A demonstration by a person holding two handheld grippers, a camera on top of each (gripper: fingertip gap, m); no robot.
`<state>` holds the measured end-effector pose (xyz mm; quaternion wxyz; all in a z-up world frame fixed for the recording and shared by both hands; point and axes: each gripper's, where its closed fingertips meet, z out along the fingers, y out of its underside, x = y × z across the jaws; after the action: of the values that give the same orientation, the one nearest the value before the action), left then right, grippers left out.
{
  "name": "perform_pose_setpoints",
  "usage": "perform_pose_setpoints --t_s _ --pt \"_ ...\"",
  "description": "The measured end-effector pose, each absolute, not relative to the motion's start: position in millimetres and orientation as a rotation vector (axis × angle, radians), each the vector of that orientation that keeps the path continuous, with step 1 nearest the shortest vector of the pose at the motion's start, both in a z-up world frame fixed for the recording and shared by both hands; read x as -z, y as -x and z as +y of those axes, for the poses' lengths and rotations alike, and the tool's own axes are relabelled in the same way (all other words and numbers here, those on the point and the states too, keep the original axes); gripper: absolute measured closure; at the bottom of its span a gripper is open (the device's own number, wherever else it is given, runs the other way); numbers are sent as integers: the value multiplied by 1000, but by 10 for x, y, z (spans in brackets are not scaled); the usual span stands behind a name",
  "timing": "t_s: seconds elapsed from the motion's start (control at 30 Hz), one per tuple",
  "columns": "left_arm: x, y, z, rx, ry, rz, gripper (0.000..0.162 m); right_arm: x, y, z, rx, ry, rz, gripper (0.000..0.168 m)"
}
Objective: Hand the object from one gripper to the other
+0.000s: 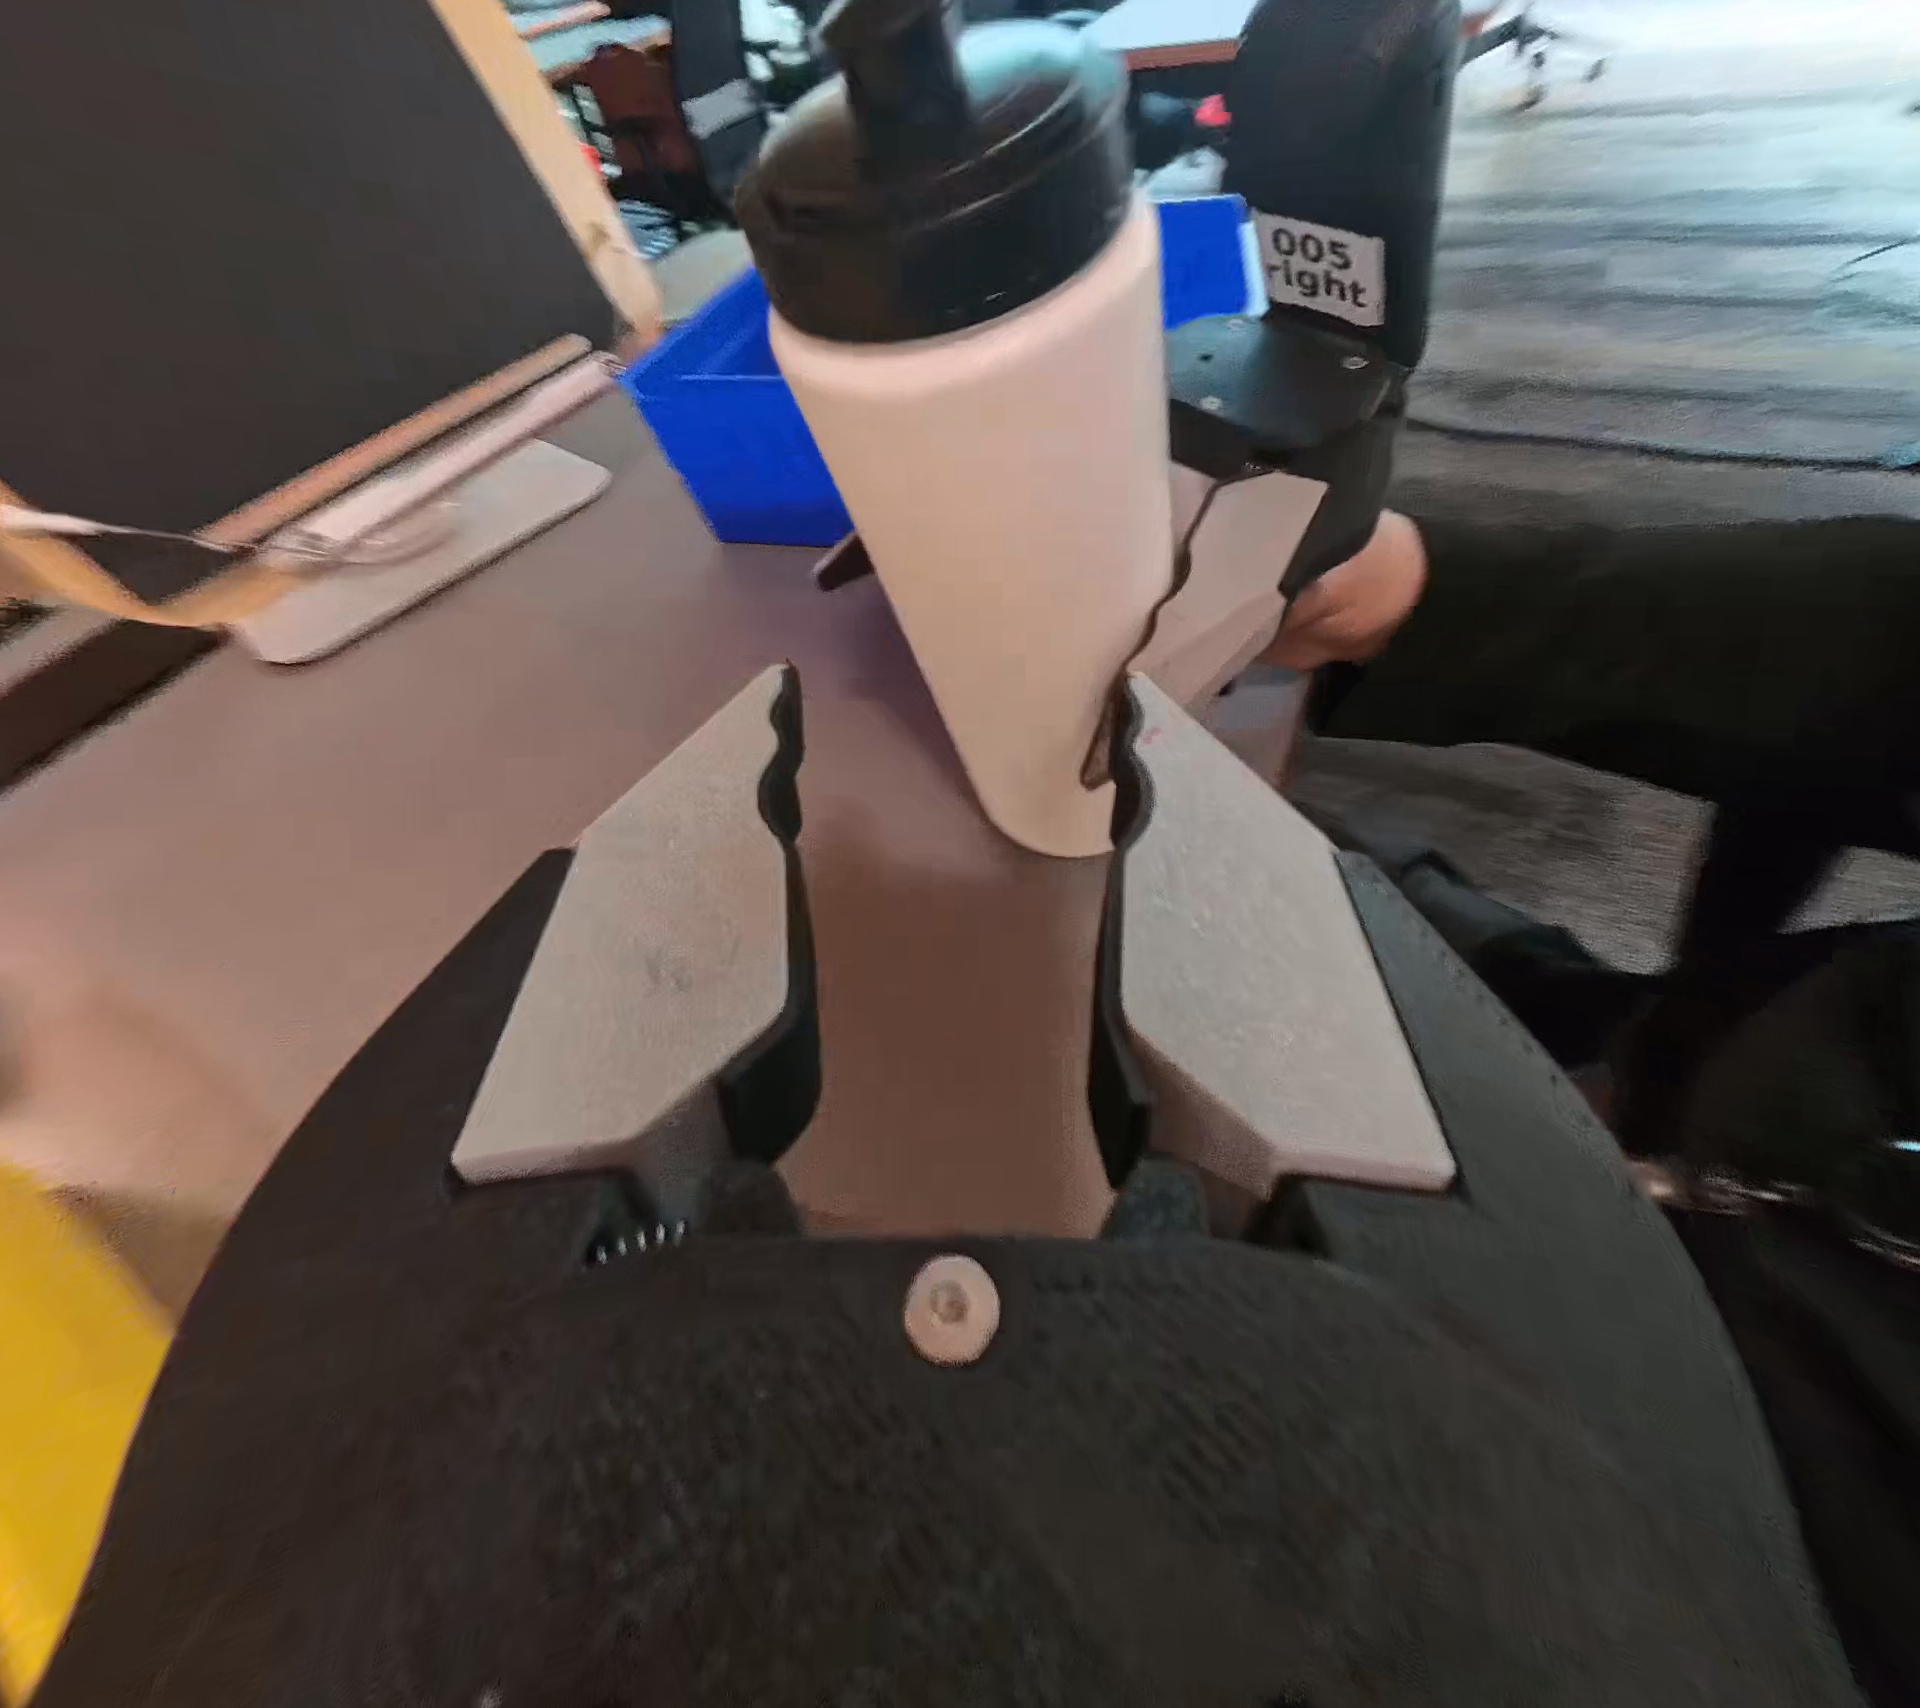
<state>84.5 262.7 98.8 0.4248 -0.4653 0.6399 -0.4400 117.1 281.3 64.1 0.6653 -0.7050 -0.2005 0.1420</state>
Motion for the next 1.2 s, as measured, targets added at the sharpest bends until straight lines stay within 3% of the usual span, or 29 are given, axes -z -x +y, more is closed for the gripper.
perform_pose_setpoints --t_s 0.13,0.2,0.27,0.63,0.73,1.1,1.2 --pt "-941 -864 2392 1393 1193 1663 91 -685 -811 2636 -308 1573 -676 69" --pt "-889 -873 2280 1460 1196 1705 66 -623 -669 2575 -293 1584 -769 69" --pt "-815 -902 2203 1453 1197 1739 58 -559 -580 2535 -320 1602 -818 68" --pt "-691 -1011 1919 1396 1019 1762 50 -387 -404 2397 -401 1665 -938 69" --pt "-735 -1003 1942 1358 974 1749 63 -365 -402 2425 -364 1684 -936 68" --pt "-732 -984 2012 1358 978 1762 63 -293 -443 2466 -311 1712 -943 70" --pt "-728 -988 2077 1302 980 1754 64 -257 -501 2498 -292 1732 -930 79"
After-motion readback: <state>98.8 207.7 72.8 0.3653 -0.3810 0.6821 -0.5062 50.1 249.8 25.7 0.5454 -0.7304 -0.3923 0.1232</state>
